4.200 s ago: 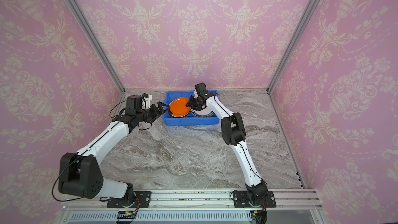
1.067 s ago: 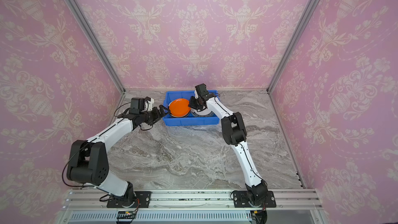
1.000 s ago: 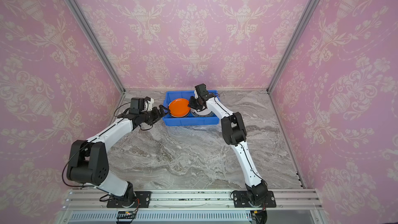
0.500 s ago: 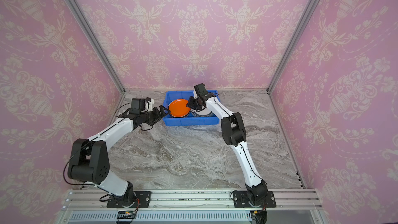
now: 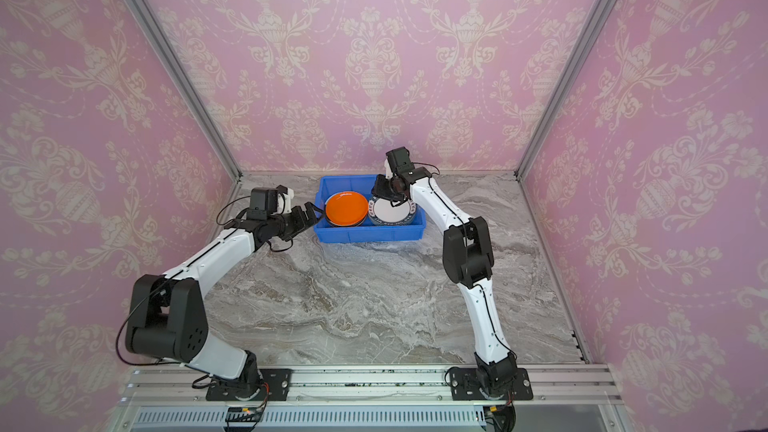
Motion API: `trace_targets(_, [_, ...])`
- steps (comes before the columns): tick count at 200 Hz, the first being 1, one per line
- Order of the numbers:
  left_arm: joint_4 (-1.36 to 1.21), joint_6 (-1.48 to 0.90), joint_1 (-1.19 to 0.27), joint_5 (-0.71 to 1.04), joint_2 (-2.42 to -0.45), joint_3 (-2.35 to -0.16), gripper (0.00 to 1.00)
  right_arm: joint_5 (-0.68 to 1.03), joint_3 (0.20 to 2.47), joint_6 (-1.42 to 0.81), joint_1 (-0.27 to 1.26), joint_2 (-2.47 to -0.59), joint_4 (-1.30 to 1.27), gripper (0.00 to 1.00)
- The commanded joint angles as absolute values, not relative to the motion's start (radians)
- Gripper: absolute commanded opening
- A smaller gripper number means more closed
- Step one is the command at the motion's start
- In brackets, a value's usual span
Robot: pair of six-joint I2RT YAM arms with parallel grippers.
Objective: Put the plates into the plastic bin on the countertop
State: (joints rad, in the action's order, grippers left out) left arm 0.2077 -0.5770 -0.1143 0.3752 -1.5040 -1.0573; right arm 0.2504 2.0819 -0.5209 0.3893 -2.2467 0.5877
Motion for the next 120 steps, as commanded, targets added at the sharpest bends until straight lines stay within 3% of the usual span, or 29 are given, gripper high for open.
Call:
trace_targets(1, [0.209,-0.456,-0.132,0.142,-1.389,-1.026,0.99,0.191,1.916,-0.418,0.378,-2.057,0.578,0.46])
trace_targets(9, [0.182,-0.436,-0.134,0.09,-1.358,-1.0,0.99,0.185,1.826,-0.4,0.369,-1.982,0.539,0.57])
trace_targets(13, [0.166,-0.427,-0.134,0.068,-1.345,-0.987,0.99,0.18,1.778,-0.39,0.366,-1.945,0.52,0.73])
trace_targets(16, [0.155,-0.422,-0.134,0.049,-1.335,-0.974,0.99,0.175,1.744,-0.38,0.364,-1.915,0.506,0.95])
trace_targets(19, [0.139,-0.415,-0.133,0.034,-1.326,-0.961,0.99,0.168,1.714,-0.371,0.362,-1.888,0.495,0.99])
trace_targets(65, [-0.277,-0.203,-0.138,-0.136,-1.165,-0.652,0.99,0.041,1.338,-0.274,0.301,-1.554,0.392,1.0])
trace_targets(97, [-0.473,0.007,-0.1,-0.405,-1.162,-0.478,0.99,-0.172,1.209,-0.186,0.282,-1.461,0.349,1.0])
trace_targets(120, [-0.494,-0.064,-0.001,-0.299,-1.242,-0.43,0.99,-0.231,1.143,-0.192,0.273,-1.476,0.334,1.0])
